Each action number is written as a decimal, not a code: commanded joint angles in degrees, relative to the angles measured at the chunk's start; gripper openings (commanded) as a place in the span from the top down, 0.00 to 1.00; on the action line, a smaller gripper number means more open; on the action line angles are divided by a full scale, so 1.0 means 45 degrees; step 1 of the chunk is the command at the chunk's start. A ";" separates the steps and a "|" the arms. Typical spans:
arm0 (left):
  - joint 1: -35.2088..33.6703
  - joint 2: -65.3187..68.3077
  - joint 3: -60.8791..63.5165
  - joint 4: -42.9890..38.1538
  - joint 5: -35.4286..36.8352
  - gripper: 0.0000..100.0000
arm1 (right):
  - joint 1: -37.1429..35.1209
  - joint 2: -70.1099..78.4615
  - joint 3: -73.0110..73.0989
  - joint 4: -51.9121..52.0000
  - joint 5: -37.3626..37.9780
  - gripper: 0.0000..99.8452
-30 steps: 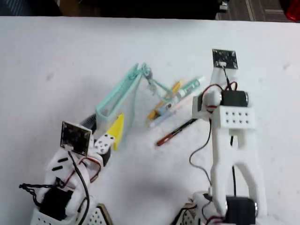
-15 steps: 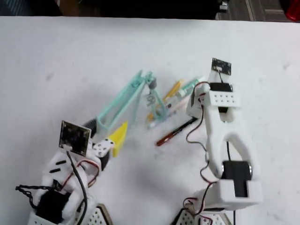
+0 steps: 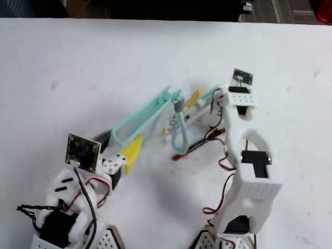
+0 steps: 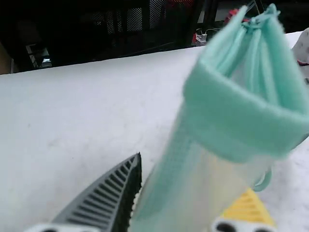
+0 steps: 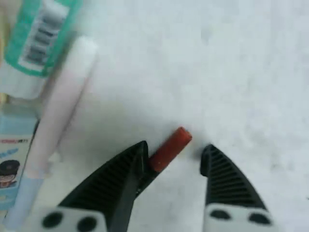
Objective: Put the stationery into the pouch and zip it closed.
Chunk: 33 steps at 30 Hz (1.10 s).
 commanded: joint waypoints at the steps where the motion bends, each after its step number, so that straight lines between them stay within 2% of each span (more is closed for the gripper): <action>1: -0.0107 -0.0068 -0.0684 0.0020 0.0098 0.77 | -0.0244 0.0381 -0.0762 -0.0147 0.0039 0.92; 9: -0.0107 -0.0068 -0.0469 -0.0078 0.0098 0.77 | -0.0225 0.0440 -0.0742 -0.0107 0.1211 0.98; 27: -0.0107 -0.0068 -0.0488 -0.0039 0.0156 0.77 | -0.0147 0.0400 -0.0742 0.0557 0.1211 0.98; 33: -0.0107 -0.0068 -0.0488 -0.0020 0.0176 0.77 | -0.0127 -0.1866 -0.0723 0.1788 0.1465 0.98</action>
